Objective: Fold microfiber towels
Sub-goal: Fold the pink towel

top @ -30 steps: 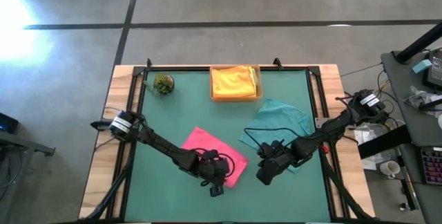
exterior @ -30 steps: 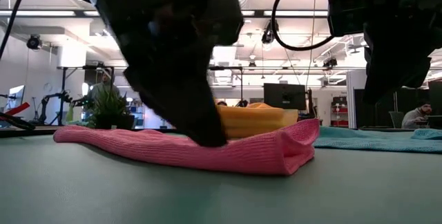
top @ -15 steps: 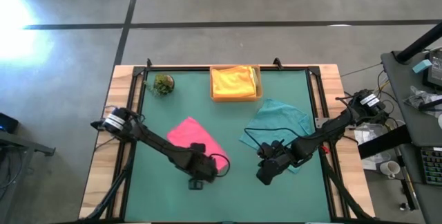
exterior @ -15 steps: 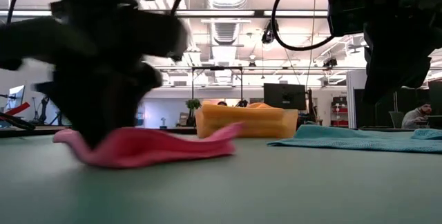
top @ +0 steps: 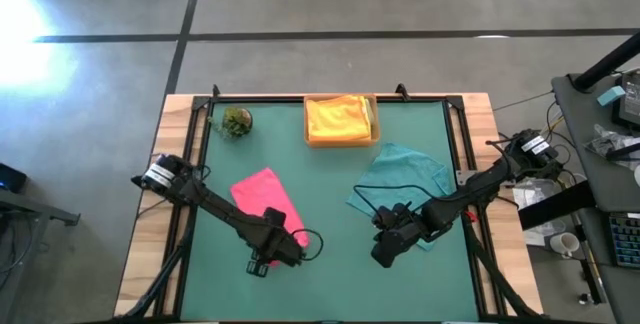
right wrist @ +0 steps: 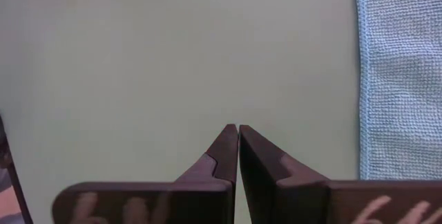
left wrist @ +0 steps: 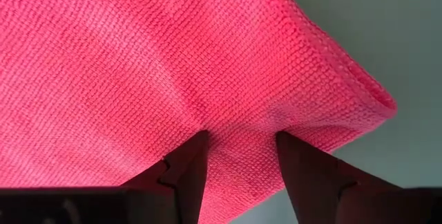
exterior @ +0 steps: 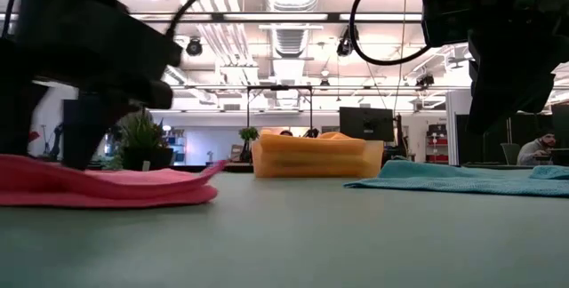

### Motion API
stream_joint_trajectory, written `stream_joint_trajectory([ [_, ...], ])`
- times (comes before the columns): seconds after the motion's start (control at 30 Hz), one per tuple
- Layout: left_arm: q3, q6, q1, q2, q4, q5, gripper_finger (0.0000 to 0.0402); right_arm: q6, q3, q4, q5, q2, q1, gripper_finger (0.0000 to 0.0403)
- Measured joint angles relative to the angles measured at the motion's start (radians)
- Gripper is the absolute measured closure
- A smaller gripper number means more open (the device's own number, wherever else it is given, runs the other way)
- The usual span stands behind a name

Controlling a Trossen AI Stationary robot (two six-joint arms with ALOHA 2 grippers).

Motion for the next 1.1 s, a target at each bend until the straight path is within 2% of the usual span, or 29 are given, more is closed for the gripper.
stream_joint_trajectory([
  [0.2,0.021,-0.010,-0.066,-0.002,-0.027,0.005,0.0242,-0.020,0.000,0.005,0.000,0.000,0.000,0.0394],
  [0.33,0.054,-0.069,-0.093,-0.011,-0.065,0.001,0.0242,-0.072,0.000,0.026,0.000,0.000,-0.001,0.0394],
  [0.57,0.100,-0.239,-0.122,-0.048,-0.114,-0.007,0.0242,-0.223,0.000,0.199,0.003,0.000,-0.012,0.0390],
  [0.73,0.097,-0.385,-0.196,-0.075,-0.113,-0.019,0.0242,-0.360,0.000,0.346,0.006,0.000,-0.046,0.0357],
  [0.93,0.096,-0.513,-0.284,-0.075,-0.112,-0.031,0.0242,-0.454,0.001,0.434,-0.002,0.000,-0.116,0.0301],
  [1.1,0.102,-0.611,-0.344,-0.075,-0.113,-0.131,0.0242,-0.631,0.047,0.452,-0.005,0.000,-0.154,0.0272],
])
